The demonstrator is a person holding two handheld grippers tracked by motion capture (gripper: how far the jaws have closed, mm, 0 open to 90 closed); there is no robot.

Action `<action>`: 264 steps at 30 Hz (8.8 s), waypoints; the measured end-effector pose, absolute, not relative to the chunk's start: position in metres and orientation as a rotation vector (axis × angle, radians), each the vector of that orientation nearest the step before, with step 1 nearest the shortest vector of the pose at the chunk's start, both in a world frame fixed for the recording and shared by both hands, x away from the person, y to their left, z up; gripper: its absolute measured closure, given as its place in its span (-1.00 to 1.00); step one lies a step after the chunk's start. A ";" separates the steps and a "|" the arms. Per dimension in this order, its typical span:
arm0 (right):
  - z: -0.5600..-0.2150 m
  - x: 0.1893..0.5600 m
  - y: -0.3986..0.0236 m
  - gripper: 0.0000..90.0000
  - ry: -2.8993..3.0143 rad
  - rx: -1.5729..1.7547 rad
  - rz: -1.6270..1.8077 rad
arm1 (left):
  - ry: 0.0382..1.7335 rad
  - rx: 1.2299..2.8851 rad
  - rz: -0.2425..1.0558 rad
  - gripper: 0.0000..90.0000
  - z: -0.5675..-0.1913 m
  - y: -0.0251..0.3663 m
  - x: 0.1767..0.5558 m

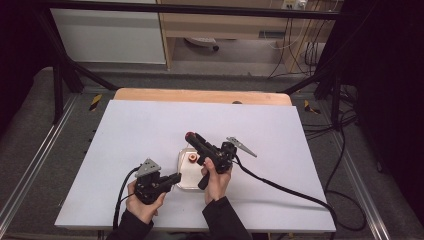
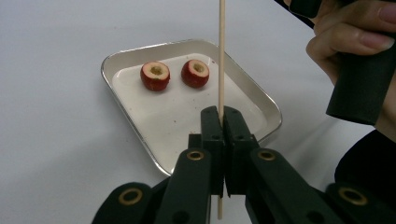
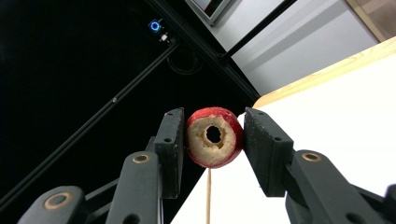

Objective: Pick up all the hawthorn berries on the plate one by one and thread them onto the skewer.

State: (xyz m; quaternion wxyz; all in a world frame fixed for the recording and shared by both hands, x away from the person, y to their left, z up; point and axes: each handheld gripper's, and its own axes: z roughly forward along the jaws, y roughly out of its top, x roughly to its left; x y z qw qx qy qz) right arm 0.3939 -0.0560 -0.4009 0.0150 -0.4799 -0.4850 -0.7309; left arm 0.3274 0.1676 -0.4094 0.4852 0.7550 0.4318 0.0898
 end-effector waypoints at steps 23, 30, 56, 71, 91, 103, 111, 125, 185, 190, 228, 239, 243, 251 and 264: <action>-0.411 0.387 -0.050 0.34 -1.510 -1.478 -2.251 | 1.097 1.813 0.191 0.97 -0.412 0.165 0.327; -0.415 0.382 -0.047 0.35 -1.480 -1.508 -2.261 | 1.098 1.791 0.174 0.97 -0.411 0.161 0.324; -0.420 0.375 -0.043 0.36 -1.509 -1.508 -2.254 | 1.115 1.738 0.191 0.97 -0.405 0.163 0.325; -0.431 0.362 -0.035 0.36 -1.703 -1.444 -2.103 | 1.101 1.761 0.225 0.97 -0.400 0.165 0.344; -0.401 0.379 -0.084 -0.80 -2.470 -1.304 -1.742 | 0.985 1.909 0.316 0.96 -0.420 0.185 0.337; -0.395 0.399 -0.093 -0.78 -2.803 -1.203 -1.250 | 0.948 1.951 0.358 0.96 -0.419 0.206 0.331; -0.390 0.431 -0.077 -0.62 -2.935 -1.114 -0.989 | 0.959 1.953 0.349 0.95 -0.421 0.209 0.332; -0.405 0.458 -0.055 -0.22 -2.913 -1.136 -0.777 | 0.956 1.955 0.343 0.95 -0.421 0.208 0.333; -0.369 0.399 -0.079 0.37 -1.857 -1.465 -1.939 | 0.946 1.849 0.403 0.95 -0.405 0.196 0.312; -0.372 0.395 -0.074 0.37 -1.743 -1.472 -2.042 | 0.945 1.844 0.390 0.95 -0.404 0.191 0.309; -0.391 0.385 -0.059 0.37 -1.348 -1.429 -2.220 | 0.976 1.811 0.351 0.96 -0.405 0.167 0.311; -0.398 0.380 -0.053 0.37 -1.339 -1.439 -2.233 | 1.033 1.773 0.345 0.96 -0.405 0.166 0.310; -0.400 0.376 -0.051 0.37 -1.357 -1.441 -2.270 | 1.040 1.753 0.324 0.96 -0.405 0.164 0.309; -0.404 0.371 -0.049 0.38 -1.387 -1.432 -2.271 | 1.048 1.738 0.302 0.97 -0.407 0.161 0.309; -0.401 0.366 -0.050 0.39 -1.458 -1.410 -2.292 | 1.017 1.733 0.337 0.97 -0.407 0.161 0.306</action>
